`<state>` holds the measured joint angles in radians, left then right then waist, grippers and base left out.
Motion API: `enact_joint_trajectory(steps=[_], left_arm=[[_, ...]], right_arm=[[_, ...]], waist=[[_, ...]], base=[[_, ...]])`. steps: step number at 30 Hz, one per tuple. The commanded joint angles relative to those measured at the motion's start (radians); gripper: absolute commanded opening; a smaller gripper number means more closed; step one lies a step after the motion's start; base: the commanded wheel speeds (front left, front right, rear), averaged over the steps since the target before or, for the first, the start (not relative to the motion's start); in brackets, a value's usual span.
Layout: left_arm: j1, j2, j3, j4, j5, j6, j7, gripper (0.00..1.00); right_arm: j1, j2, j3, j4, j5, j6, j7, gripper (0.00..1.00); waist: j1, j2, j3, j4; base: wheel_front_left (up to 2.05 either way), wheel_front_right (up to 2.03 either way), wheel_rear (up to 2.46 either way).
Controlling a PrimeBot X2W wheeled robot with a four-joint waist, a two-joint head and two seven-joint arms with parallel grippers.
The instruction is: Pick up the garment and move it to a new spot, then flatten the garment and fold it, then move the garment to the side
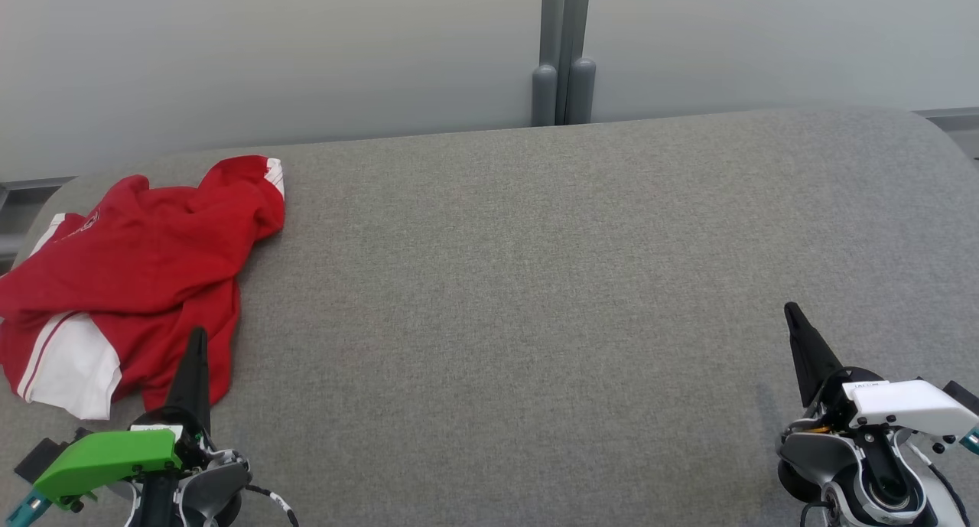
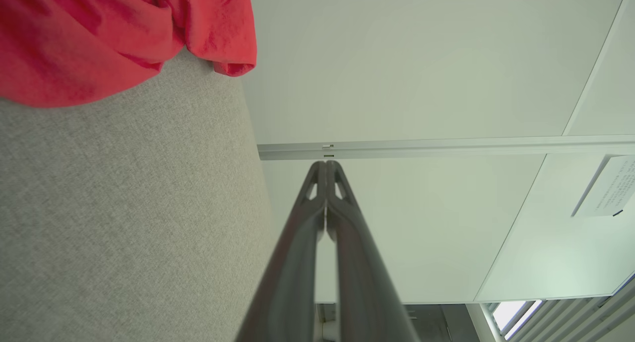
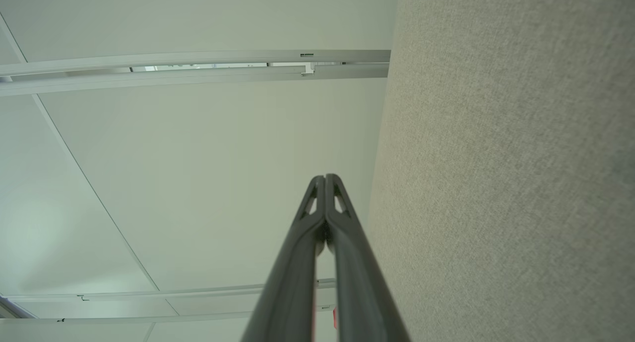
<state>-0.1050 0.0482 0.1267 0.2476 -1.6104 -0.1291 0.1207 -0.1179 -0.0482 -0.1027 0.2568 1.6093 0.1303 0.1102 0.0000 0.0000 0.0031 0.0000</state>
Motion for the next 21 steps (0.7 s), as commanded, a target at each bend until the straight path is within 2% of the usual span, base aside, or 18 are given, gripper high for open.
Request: enact_joint_trajectory(steps=[1,21], left_arm=[[-0.014,0.002,0.0,-0.001,-0.001,-0.006,-0.003,0.0],[-0.014,0.002,0.0,-0.001,-0.001,-0.006,-0.003,0.0]], right_arm=[[-0.01,-0.005,0.001,0.002,0.007,0.001,0.002,0.0],[-0.01,-0.005,0.001,0.002,0.007,0.001,0.002,0.0]], waist=[[0.0,0.0,0.0,0.0],[0.0,0.0,0.0,0.0]], base=[[0.0,0.0,0.0],[0.0,0.0,0.0]])
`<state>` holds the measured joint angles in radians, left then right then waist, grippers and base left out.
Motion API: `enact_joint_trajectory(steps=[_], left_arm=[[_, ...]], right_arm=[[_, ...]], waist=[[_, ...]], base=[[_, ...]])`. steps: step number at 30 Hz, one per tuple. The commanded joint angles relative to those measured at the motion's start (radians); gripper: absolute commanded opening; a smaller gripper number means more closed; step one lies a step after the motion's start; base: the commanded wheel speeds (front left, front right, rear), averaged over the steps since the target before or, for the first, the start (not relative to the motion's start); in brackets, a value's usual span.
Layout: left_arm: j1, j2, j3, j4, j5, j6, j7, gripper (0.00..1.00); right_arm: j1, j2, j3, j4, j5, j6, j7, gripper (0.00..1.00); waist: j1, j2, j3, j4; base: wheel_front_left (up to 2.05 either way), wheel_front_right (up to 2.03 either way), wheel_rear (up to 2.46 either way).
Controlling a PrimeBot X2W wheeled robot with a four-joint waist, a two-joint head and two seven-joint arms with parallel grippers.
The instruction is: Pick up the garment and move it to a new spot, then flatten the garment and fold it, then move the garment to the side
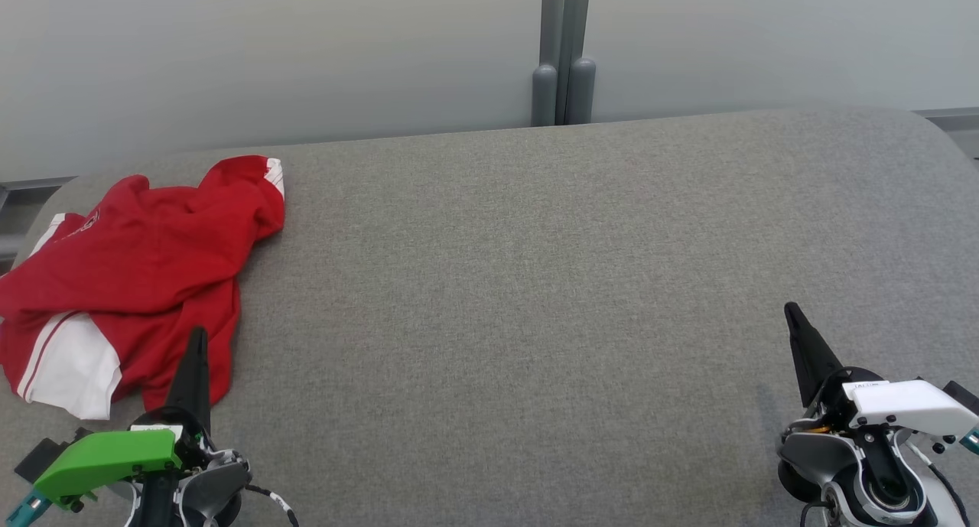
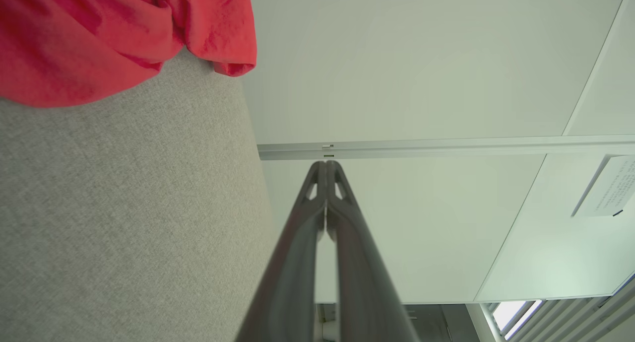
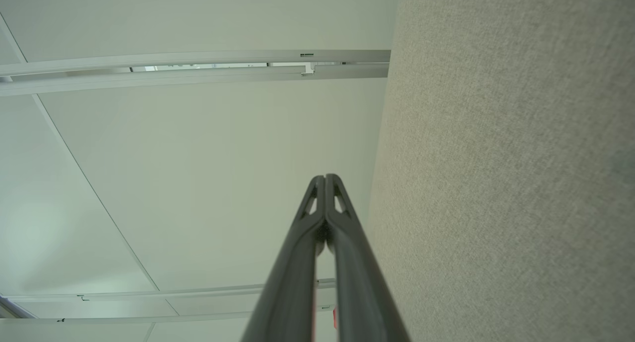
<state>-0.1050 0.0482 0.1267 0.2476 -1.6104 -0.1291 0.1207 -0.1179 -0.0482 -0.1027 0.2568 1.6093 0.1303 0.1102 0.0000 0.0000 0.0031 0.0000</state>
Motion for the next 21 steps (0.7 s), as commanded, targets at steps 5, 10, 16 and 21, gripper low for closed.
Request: enact_joint_trajectory(steps=[5,10,16,21], left_arm=[[-0.014,0.002,0.0,-0.001,-0.001,-0.006,-0.003,0.0],[0.02,-0.004,-0.003,0.025,0.0,0.003,-0.001,1.0],[0.026,-0.003,-0.035,0.016,0.012,0.002,-0.031,1.0],[0.029,-0.001,-0.061,0.014,0.04,0.002,-0.057,1.0]], right_arm=[[-0.01,-0.005,0.001,0.002,0.007,0.001,0.002,0.0],[0.022,0.008,0.001,0.024,-0.001,0.0,-0.002,1.0],[0.041,0.007,0.005,0.0,-0.022,0.0,-0.033,1.0],[0.053,0.006,0.003,-0.022,-0.091,0.0,-0.058,1.0]], waist=[[0.0,0.0,0.0,0.0],[0.0,0.0,0.0,0.0],[0.0,0.0,0.0,0.0],[0.0,0.0,-0.001,0.0]], base=[[0.0,0.0,0.0],[0.0,0.0,0.0],[0.0,0.0,0.0],[0.0,0.0,0.0]])
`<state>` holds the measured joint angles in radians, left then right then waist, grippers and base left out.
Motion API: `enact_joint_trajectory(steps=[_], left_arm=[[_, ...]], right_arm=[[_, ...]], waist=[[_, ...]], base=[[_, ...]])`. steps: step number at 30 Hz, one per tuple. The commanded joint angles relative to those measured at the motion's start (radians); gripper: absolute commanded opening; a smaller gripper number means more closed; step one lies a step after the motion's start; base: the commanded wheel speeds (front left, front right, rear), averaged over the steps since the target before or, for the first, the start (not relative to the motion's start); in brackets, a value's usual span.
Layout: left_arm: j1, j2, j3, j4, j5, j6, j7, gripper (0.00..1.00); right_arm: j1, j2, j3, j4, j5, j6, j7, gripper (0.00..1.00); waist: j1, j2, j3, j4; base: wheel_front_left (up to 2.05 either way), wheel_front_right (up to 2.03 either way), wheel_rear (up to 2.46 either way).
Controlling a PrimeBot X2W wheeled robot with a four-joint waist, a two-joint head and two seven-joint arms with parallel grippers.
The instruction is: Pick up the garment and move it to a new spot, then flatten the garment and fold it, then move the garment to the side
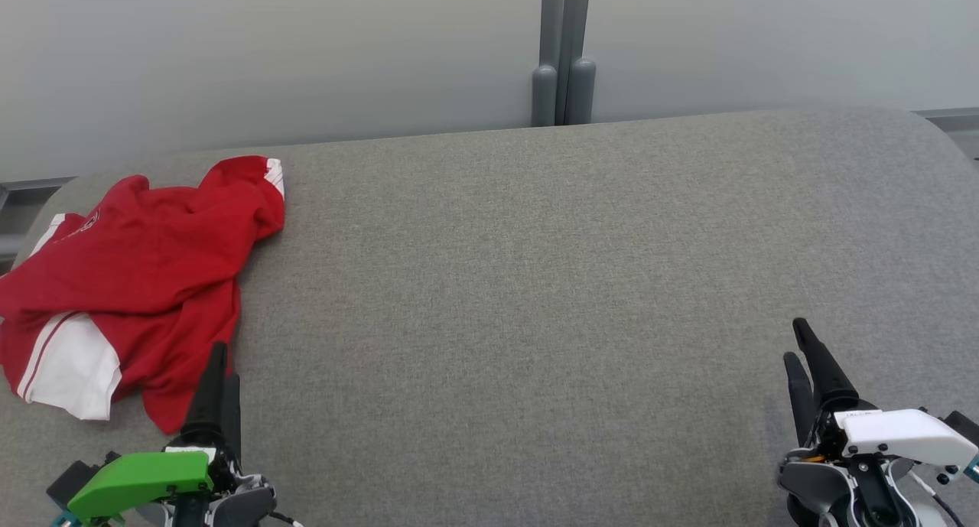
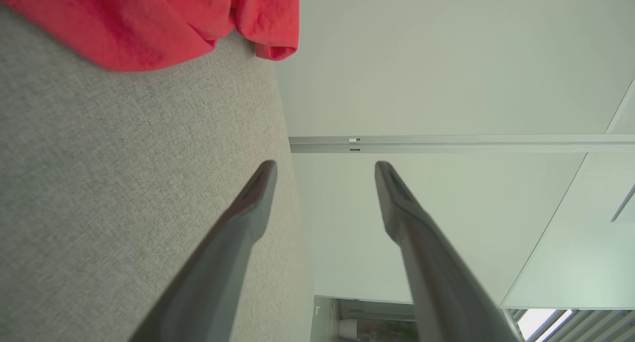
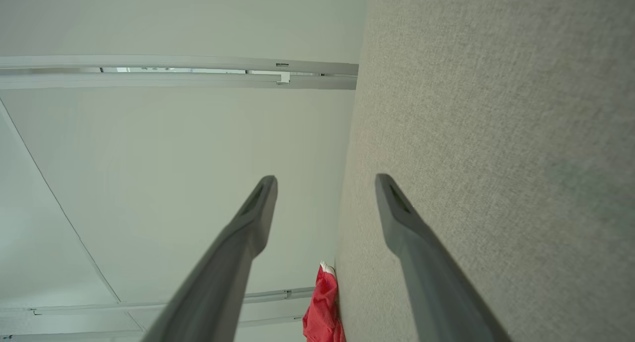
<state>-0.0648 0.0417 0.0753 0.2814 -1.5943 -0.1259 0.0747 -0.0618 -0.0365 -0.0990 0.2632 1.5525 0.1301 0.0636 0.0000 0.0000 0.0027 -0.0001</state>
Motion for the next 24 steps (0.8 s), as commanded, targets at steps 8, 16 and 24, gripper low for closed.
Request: enact_joint_trajectory(steps=[8,16,24], left_arm=[[-0.012,0.015,-0.035,-0.017,0.112,-0.001,-0.045,1.0],[-0.013,0.012,-0.034,-0.024,0.289,0.004,-0.079,1.0],[-0.01,0.012,-0.04,-0.035,0.504,0.011,-0.11,1.0]], right_arm=[[0.008,-0.007,0.001,-0.073,-0.21,0.0,-0.043,1.0],[0.018,-0.009,0.019,-0.125,-0.442,0.0,-0.076,1.0],[0.029,-0.03,0.036,-0.142,-0.636,0.0,-0.107,1.0]], waist=[[0.0,0.0,-0.001,0.001],[0.0,0.0,0.0,0.003],[0.0,0.0,0.0,0.007]], base=[[0.0,0.0,0.0],[0.0,0.0,0.0],[0.0,0.0,0.0]])
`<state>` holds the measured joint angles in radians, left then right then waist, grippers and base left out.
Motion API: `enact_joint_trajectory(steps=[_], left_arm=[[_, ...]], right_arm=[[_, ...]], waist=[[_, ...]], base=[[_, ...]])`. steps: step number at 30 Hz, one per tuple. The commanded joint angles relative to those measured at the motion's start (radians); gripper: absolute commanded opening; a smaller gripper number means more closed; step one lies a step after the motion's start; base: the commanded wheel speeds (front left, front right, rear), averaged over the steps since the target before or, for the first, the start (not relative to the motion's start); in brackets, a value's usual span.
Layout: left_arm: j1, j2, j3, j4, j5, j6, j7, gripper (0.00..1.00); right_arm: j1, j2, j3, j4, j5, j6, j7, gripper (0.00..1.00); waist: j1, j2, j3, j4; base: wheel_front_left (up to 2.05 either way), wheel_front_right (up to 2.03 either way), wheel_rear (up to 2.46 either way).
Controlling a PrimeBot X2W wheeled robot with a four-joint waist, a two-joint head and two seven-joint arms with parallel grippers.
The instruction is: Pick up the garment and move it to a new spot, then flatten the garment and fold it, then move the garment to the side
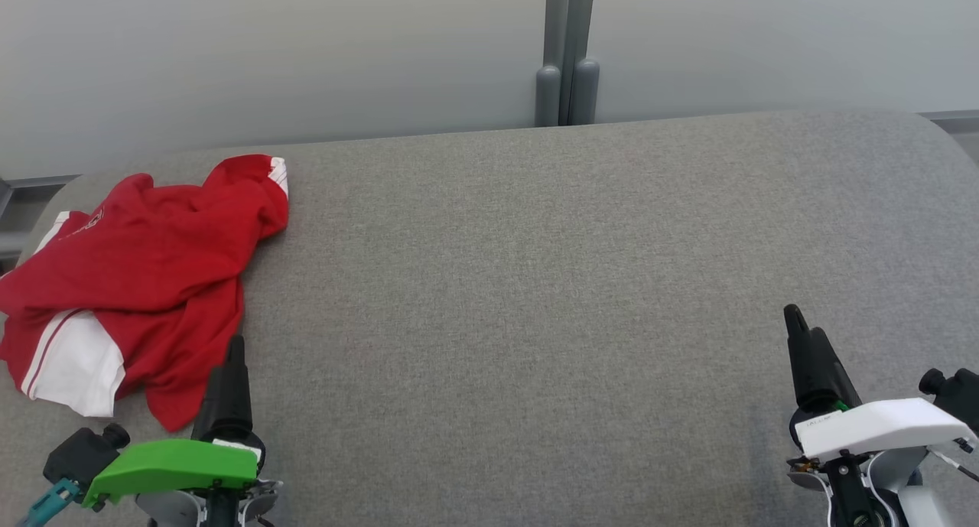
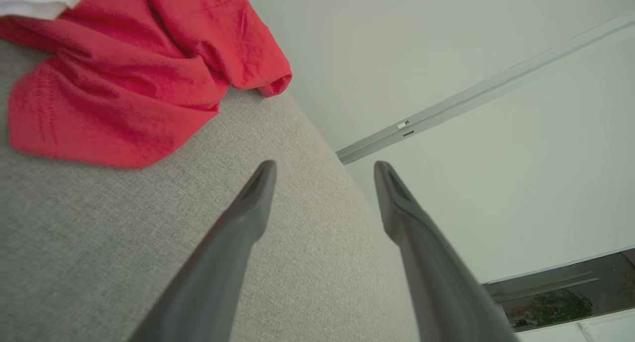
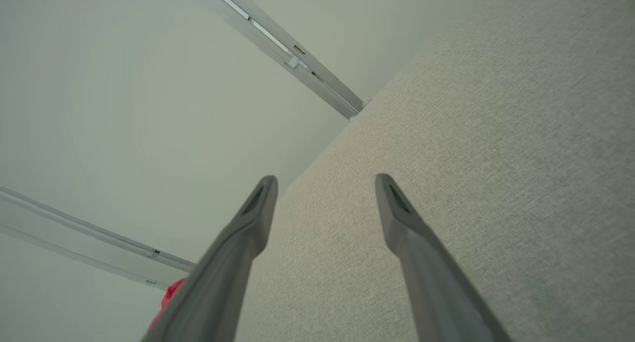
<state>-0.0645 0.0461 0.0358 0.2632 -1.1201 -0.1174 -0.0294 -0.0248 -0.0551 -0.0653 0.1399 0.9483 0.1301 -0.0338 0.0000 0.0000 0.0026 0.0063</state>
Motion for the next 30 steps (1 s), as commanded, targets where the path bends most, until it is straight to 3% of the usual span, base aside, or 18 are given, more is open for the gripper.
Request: enact_joint_trajectory(steps=[1,15,30], left_arm=[[-0.01,0.009,-0.002,-0.02,0.059,0.003,-0.01,1.0],[0.007,0.024,-0.023,-0.041,0.364,0.005,-0.059,1.0],[0.017,0.04,-0.04,-0.041,0.551,0.007,-0.101,1.0]], right_arm=[[-0.007,-0.015,0.004,-0.019,-0.053,0.0,-0.013,1.0],[-0.007,-0.041,0.012,-0.015,-0.297,0.0,-0.061,1.0],[-0.011,-0.065,0.018,-0.014,-0.477,0.001,-0.102,1.0]], waist=[[0.0,0.0,0.0,0.001],[0.0,0.0,-0.004,0.004],[0.0,0.0,-0.006,0.01]], base=[[0.0,0.0,0.0],[0.0,0.0,0.0],[0.0,0.0,0.0]])
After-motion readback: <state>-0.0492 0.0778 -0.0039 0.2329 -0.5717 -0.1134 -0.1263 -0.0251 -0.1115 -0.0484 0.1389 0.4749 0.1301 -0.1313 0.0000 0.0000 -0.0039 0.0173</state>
